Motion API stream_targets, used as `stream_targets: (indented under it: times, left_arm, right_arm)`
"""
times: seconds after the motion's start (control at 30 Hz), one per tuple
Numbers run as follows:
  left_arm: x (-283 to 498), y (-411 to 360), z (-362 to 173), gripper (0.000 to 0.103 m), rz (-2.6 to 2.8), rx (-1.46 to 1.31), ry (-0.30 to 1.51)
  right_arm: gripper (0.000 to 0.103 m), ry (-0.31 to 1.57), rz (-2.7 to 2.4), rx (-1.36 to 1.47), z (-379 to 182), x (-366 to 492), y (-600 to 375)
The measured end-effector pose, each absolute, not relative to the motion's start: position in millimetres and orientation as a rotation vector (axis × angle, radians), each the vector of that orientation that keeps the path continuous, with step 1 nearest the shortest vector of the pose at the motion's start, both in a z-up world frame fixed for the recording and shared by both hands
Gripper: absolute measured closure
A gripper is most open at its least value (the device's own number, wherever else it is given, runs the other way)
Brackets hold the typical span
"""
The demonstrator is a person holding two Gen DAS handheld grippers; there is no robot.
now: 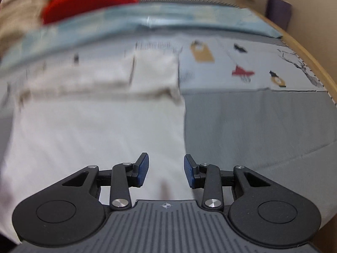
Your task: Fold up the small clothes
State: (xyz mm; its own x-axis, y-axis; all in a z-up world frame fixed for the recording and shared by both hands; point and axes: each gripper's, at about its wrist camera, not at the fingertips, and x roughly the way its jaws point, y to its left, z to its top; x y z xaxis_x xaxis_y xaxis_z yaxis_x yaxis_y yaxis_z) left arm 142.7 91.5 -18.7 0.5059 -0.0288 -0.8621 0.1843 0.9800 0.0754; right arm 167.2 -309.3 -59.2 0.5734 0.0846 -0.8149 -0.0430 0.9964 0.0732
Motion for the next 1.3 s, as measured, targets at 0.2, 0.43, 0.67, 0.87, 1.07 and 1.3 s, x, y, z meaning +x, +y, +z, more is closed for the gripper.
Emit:
stream_targets:
  times: [0.2,0.43,0.67,0.87,1.07,1.3]
  left_arm:
    - [177,41,-5,0.103,-0.153,0.137,0.902]
    - [240,2,-11,0.103,-0.176,0.094,0.819]
    - [312,-23,-51,0.101,-0.176,0.046,0.841]
    - [348,-47,-84,0.066,-0.163,0.059,0.895]
    - [358,-68,-103,0.054,-0.186,0.174,0.9]
    - [360,-28,-75,0.103,-0.1,0.085,0.839]
  right_arm:
    - [0.103,0.813,0.082,0.3,-21,228,-304]
    - [0.099,1.006,0.022,0.453,-87,267,-301]
    - [0.087,1.203,-0.076,0.407,-141,281,-297]
    - [0.087,1.232,-0.049,0.368,-144,284,-296]
    - [0.085,1.245,-0.062,0.319,-147,288,-289]
    - [0.08,1.245,-0.07,0.27,-145,292,-280]
